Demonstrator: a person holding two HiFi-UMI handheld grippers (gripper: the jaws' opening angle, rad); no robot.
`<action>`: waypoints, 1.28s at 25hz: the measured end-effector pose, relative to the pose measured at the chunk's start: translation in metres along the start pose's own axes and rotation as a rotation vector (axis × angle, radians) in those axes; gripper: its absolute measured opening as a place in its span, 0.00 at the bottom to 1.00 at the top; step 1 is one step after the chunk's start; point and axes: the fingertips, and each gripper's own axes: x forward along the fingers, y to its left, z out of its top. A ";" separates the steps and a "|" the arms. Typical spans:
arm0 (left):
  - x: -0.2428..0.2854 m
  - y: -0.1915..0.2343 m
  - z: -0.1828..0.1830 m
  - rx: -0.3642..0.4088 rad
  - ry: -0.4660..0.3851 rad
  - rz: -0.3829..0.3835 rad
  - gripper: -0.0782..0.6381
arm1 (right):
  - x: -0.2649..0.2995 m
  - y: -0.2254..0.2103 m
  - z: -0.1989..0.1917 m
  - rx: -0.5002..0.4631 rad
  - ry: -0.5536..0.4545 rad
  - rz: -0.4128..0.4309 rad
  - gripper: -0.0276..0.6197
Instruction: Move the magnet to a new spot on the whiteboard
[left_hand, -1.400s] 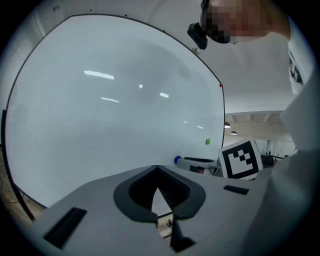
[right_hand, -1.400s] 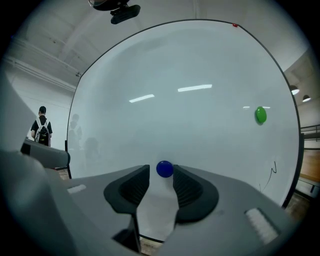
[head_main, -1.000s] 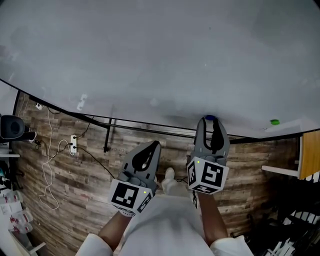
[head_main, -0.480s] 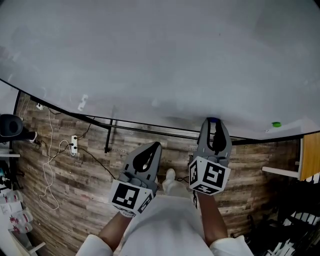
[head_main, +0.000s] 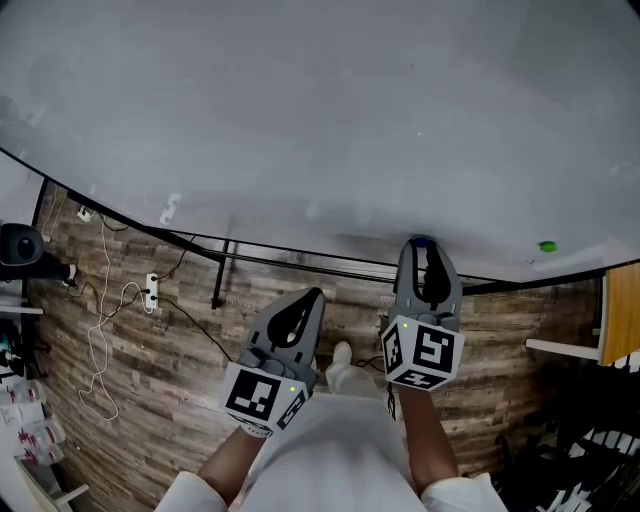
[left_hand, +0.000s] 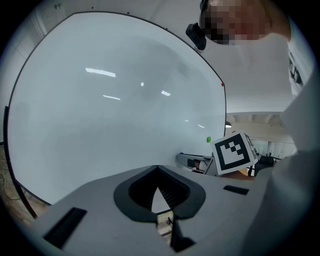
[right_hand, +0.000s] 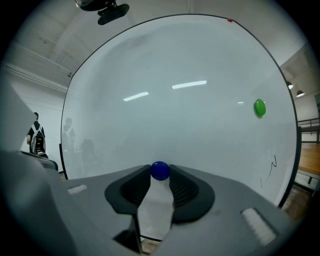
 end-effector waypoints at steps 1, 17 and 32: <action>-0.002 -0.001 0.000 0.002 -0.001 0.003 0.12 | -0.002 0.001 -0.001 0.002 0.003 0.007 0.24; -0.030 -0.028 0.018 0.029 -0.062 0.031 0.12 | -0.055 0.016 0.029 -0.093 -0.067 0.136 0.24; -0.067 -0.037 0.044 0.054 -0.145 0.090 0.12 | -0.108 0.049 0.049 -0.204 -0.104 0.263 0.24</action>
